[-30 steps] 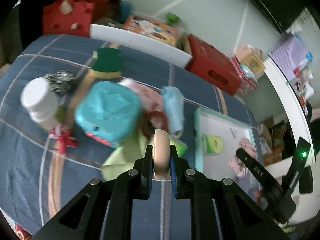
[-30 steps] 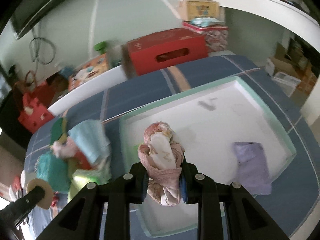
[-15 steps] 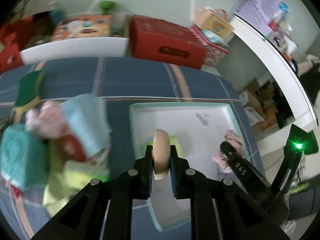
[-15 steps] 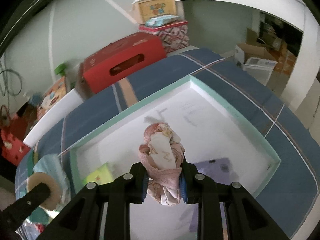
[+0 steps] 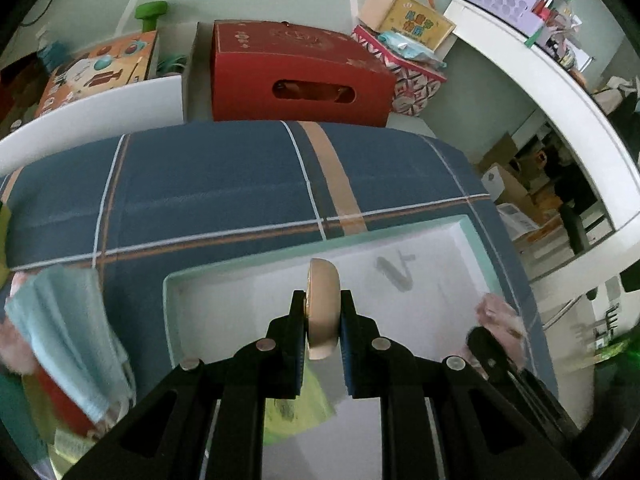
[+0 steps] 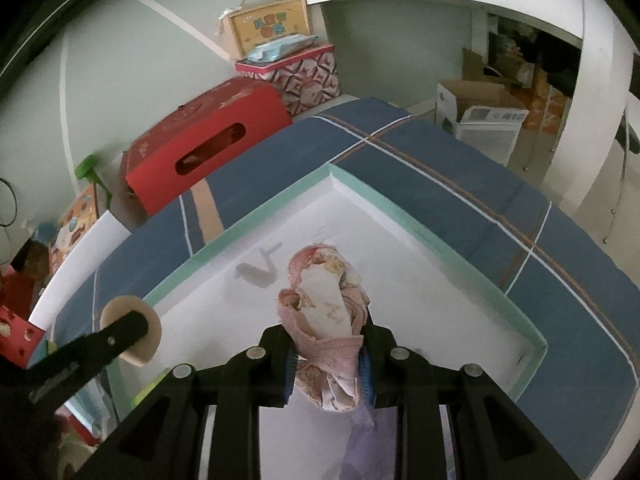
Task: Organize soft objects
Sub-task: 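Carry the cloth and sponge puff to the white tray and release them, then withdraw both tools from the tray back toward the pile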
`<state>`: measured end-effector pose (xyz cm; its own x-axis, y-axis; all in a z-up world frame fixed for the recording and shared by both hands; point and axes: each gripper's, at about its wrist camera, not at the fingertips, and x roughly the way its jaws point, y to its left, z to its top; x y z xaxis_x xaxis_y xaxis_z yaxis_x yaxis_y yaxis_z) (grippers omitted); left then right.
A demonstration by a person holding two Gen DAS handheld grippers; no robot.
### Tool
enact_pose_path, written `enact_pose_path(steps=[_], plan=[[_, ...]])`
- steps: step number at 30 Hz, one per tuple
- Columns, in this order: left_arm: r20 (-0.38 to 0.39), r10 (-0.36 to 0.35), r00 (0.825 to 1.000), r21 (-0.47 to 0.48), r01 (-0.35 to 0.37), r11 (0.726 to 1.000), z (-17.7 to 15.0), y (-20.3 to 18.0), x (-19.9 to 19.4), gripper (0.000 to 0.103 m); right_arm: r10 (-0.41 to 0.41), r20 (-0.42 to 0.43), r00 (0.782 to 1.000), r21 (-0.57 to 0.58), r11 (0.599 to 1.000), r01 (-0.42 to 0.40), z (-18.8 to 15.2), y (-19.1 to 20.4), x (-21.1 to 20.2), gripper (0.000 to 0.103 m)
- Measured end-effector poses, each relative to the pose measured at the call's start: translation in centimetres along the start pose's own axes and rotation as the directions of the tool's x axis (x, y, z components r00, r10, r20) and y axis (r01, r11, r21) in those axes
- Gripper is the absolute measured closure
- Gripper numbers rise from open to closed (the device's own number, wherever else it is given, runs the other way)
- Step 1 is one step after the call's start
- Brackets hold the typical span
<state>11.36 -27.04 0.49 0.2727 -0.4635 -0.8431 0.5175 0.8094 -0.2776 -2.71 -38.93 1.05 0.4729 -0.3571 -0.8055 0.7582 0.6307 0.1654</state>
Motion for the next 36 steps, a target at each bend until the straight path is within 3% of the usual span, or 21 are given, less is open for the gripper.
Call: enact_pose_path(steps=[3,4,5,6,8,12,14,18,23,29,33,36], plan=[[-0.012,0.011,1.0,-0.003,-0.011,1.0,0.3,-0.1,0.7,0.08,-0.003,0.005,1.0,0.003,1.0,0.003,0.3,-0.3,0.0,0.073],[-0.014,0.006,1.0,-0.01,-0.006,1.0,0.3,0.0,0.7,0.057,0.0,0.009,1.0,0.01,1.0,0.0,0.4,-0.4,-0.1,0.071],[-0.014,0.003,1.0,-0.02,-0.003,1.0,0.3,0.1,0.6,0.028,0.003,0.013,1.0,0.019,1.0,-0.003,0.4,-0.6,-0.2,0.063],[-0.013,0.004,1.0,-0.032,-0.005,0.999,0.2,0.3,0.5,0.021,0.008,0.017,1.0,0.025,1.0,-0.009,0.5,-0.7,-0.4,0.058],[-0.011,0.014,1.0,-0.049,-0.015,0.999,0.0,0.7,0.0,0.019,0.013,0.02,1.0,0.027,1.0,-0.013,0.6,-0.7,-0.7,0.042],[0.006,0.051,0.999,-0.064,-0.051,0.997,-0.6,1.5,-1.9,0.017,0.023,0.022,0.999,0.019,1.0,-0.024,0.8,-0.5,-1.5,0.026],[0.027,0.072,0.997,-0.071,-0.07,0.995,-1.0,2.2,-3.4,0.01,0.031,0.014,0.999,0.016,0.999,-0.031,0.9,-0.5,-1.8,0.012],[0.044,0.081,0.996,-0.103,-0.076,0.992,-2.1,4.0,-5.9,0.009,0.048,-0.008,0.999,0.016,0.999,-0.048,0.9,-0.4,-2.3,0.007],[0.065,0.163,0.984,-0.177,-0.15,0.973,-3.7,7.5,-9.8,0.008,0.05,-0.012,0.999,-0.016,0.999,-0.05,0.7,0.6,-3.3,0.006],[0.116,0.328,0.937,-0.291,-0.284,0.914,-5.8,12.5,-15.8,0.008,0.014,-0.04,0.999,-0.065,0.998,-0.017,0.2,1.9,-4.4,0.006],[0.124,0.436,0.891,-0.365,-0.368,0.855,-7.4,15.9,-19.4,0.008,-0.02,-0.047,0.999,-0.099,0.995,0.015,-0.1,2.5,-5.3,0.006],[0.117,0.476,0.872,-0.403,-0.396,0.825,-8.5,17.9,-20.9,0.008,-0.02,-0.041,0.999,-0.123,0.992,0.015,-0.3,3.1,-6.2,0.006]])
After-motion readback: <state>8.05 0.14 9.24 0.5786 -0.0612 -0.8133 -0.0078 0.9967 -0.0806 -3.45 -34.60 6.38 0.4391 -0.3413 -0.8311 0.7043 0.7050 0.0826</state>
